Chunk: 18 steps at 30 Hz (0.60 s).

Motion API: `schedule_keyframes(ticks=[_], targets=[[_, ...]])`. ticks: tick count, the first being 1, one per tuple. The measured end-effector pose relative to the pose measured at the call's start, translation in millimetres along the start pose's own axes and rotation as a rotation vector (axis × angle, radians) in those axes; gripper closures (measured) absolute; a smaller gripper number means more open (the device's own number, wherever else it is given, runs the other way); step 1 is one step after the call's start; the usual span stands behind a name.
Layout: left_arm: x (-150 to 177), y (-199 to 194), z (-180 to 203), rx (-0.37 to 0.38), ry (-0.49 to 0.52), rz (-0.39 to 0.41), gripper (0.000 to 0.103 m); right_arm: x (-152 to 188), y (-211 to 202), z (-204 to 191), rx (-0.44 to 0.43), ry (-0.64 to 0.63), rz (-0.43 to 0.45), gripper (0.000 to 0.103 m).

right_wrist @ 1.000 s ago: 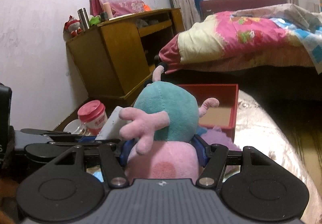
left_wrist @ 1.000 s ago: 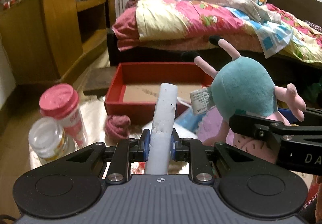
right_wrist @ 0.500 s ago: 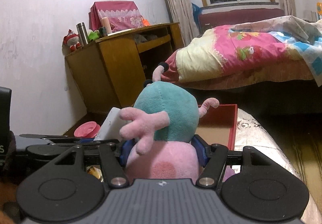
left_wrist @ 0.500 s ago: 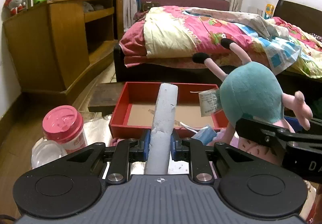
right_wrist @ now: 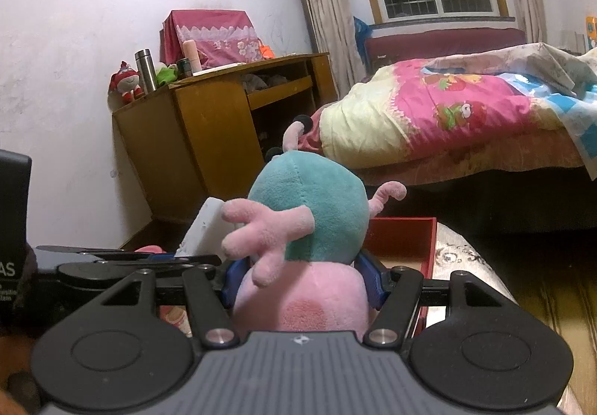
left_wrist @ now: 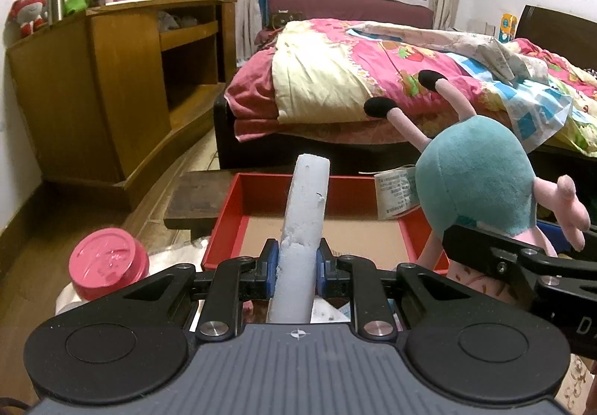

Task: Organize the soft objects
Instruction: 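Carry both items over the red box and release them inside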

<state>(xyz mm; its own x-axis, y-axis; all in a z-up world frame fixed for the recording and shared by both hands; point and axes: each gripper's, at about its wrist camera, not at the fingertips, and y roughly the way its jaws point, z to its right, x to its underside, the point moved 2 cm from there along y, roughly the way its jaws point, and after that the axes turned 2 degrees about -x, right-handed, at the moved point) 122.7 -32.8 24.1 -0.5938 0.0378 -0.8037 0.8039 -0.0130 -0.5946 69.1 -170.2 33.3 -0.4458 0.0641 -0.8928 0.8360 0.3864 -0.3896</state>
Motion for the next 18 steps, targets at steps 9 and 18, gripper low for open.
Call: schedule_keyframes(ticks=[9, 18], targets=[[-8, 15, 3, -0.012, 0.011, 0.003, 0.084, -7, 12, 6, 0.007, -0.007, 0.009, 0.064], [-18, 30, 4, -0.026, 0.023, 0.011, 0.084, -14, 27, 11, 0.03, -0.026, 0.022, 0.064]])
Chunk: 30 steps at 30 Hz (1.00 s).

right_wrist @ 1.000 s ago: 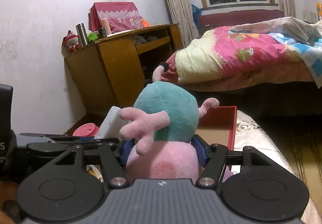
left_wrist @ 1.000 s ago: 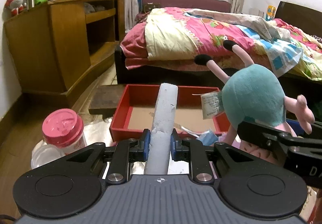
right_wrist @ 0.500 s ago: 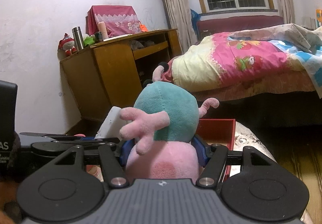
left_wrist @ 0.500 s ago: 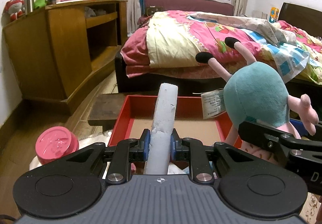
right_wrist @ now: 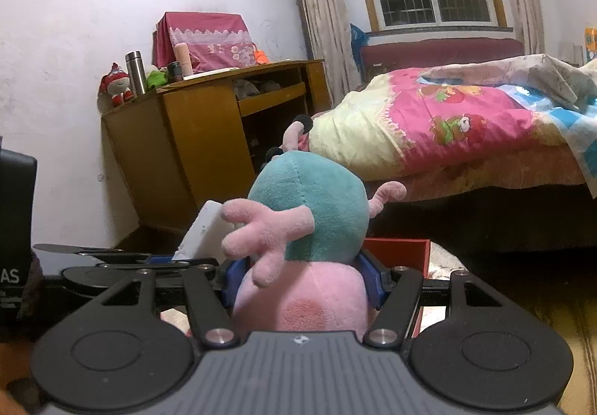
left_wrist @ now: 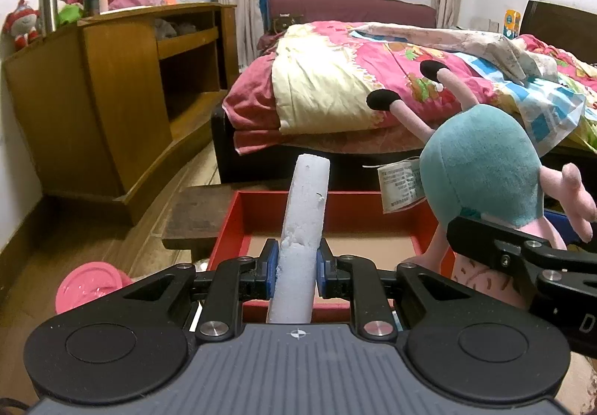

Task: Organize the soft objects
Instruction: 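Carry both items over the red box and release them inside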

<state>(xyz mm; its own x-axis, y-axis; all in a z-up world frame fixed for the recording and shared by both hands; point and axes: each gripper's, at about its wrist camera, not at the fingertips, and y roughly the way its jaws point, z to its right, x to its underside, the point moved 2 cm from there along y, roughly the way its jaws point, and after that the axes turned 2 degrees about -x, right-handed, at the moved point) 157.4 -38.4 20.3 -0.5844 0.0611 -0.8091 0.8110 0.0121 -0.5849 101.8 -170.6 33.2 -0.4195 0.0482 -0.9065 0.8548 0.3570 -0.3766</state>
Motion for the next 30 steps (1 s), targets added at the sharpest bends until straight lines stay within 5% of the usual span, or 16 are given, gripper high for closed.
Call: schedule_keyframes(ticks=[22, 24, 27, 30], targets=[[-17, 73, 2, -0.055, 0.016, -0.031, 0.082, -11, 67, 18, 0.047, -0.058, -0.024, 0.064], [-18, 87, 1, -0.052, 0.028, -0.054, 0.075, -9, 83, 23, 0.058, -0.056, -0.048, 0.063], [-10, 100, -1, -0.089, 0.034, -0.065, 0.033, -4, 105, 25, 0.098, -0.099, -0.074, 0.059], [-7, 103, -2, -0.125, 0.058, -0.079, 0.028, -3, 107, 24, 0.138, -0.131, -0.047, 0.036]])
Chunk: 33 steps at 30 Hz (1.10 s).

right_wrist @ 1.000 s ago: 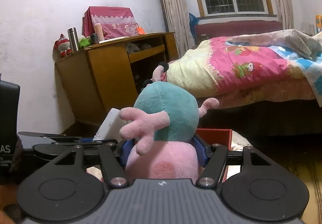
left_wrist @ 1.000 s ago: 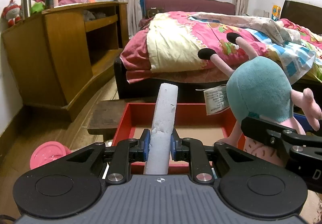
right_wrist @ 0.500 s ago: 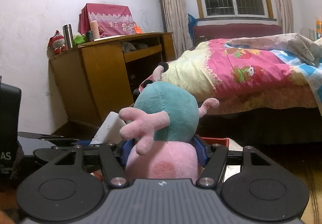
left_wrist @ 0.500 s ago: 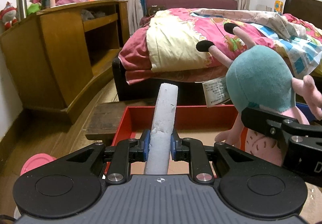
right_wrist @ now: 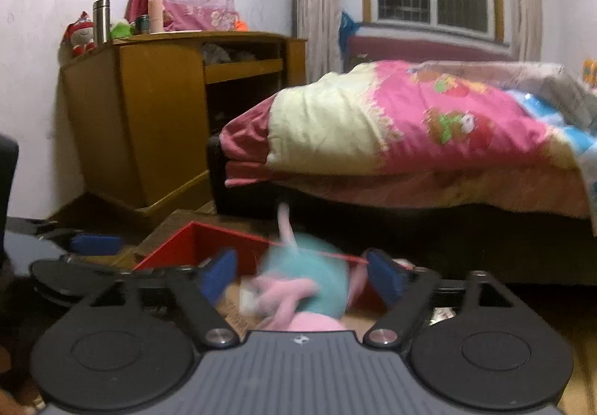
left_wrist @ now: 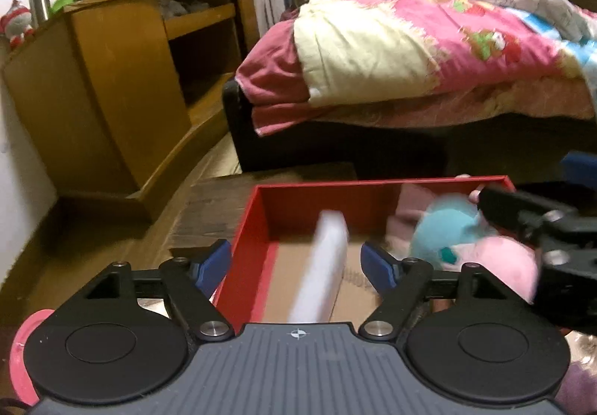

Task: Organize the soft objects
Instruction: 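Carry both items over the red box and release them inside, then return the left tool to the table and grasp the blue face mask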

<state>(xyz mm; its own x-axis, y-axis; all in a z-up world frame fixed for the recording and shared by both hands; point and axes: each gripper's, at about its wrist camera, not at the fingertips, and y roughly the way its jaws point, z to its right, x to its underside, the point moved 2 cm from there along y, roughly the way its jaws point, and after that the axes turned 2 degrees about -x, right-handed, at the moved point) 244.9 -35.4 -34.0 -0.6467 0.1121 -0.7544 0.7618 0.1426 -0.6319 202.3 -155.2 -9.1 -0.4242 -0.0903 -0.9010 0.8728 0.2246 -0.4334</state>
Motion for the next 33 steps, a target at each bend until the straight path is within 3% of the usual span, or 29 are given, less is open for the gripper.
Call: schedule_keyframes(ticks=[5, 11, 15, 26, 33], targets=[[-1, -14, -9, 0.033, -0.049, -0.015, 0.027, -6, -11, 6, -0.024, 0.031, 0.017, 0.035], [4, -44, -14, 0.024, -0.024, -0.001, 0.025, -10, -36, 13, -0.037, 0.072, 0.037, 0.035], [16, -57, -21, 0.052, -0.049, -0.032, 0.024, -5, -54, 12, -0.037, 0.094, 0.036, 0.035], [52, -82, -29, 0.151, -0.102, -0.133, 0.024, 22, -78, 27, -0.01, 0.196, -0.045, 0.035], [86, -104, -40, 0.181, -0.104, -0.179, 0.024, 39, -88, 11, -0.04, 0.171, -0.08, 0.035]])
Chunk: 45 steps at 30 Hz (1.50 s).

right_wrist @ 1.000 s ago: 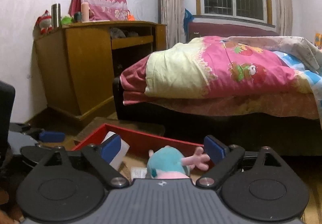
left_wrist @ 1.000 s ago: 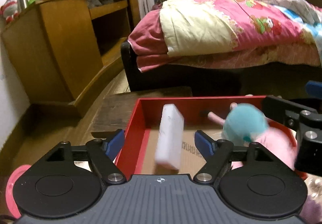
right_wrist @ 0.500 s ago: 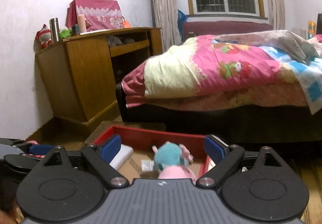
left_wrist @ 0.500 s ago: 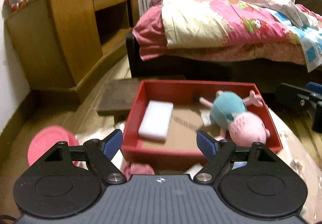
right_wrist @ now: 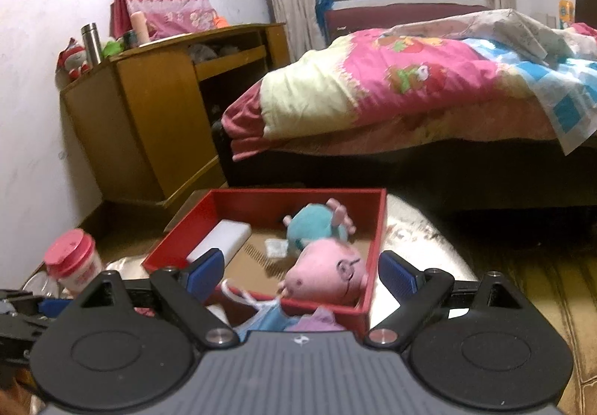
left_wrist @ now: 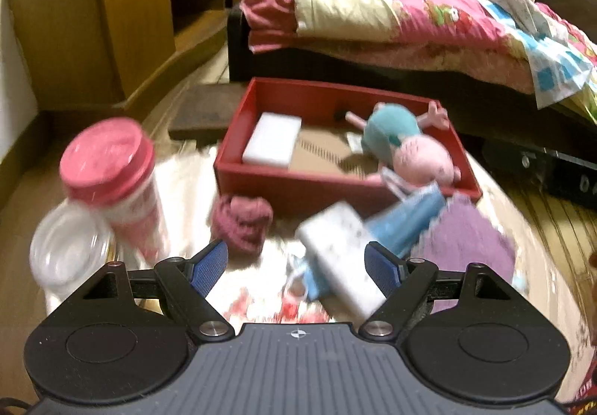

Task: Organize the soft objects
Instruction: 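Return the left tool to the table and grasp the blue face mask, then grasp the purple towel with the right tool while the left tool holds the mask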

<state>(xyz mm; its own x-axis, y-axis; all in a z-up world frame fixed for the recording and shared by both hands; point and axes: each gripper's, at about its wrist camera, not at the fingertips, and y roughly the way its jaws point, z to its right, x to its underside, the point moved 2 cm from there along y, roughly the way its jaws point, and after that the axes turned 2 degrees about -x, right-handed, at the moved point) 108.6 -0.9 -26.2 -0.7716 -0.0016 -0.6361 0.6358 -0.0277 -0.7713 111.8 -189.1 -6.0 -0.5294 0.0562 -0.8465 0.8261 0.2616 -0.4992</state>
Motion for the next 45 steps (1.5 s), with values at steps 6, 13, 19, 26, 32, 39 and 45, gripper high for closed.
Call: schedule_keyframes(ticks=[6, 13, 19, 26, 32, 39, 45], targets=[[29, -15, -8, -0.004, -0.004, -0.038, 0.024, 9, -1, -14, -0.023, -0.035, -0.014, 0.035], [62, -30, -18, 0.013, -0.053, -0.091, 0.024, 11, -5, -21, -0.043, -0.048, -0.011, 0.035], [79, -18, -34, -0.061, -0.112, -0.143, 0.024, 18, -2, -25, -0.053, -0.062, -0.033, 0.035], [89, 27, -38, -0.103, -0.201, -0.256, 0.031, 20, 0, -33, -0.085, -0.085, -0.047, 0.035], [88, 30, -41, -0.084, -0.237, -0.257, 0.066, 22, 4, -30, -0.121, -0.076, -0.075, 0.035], [79, 16, -27, -0.055, -0.166, -0.196, 0.075, 28, 15, -46, -0.174, -0.124, -0.131, 0.035], [75, 8, -21, -0.013, -0.136, -0.172, 0.075, 24, 12, -48, -0.183, -0.143, -0.122, 0.035]])
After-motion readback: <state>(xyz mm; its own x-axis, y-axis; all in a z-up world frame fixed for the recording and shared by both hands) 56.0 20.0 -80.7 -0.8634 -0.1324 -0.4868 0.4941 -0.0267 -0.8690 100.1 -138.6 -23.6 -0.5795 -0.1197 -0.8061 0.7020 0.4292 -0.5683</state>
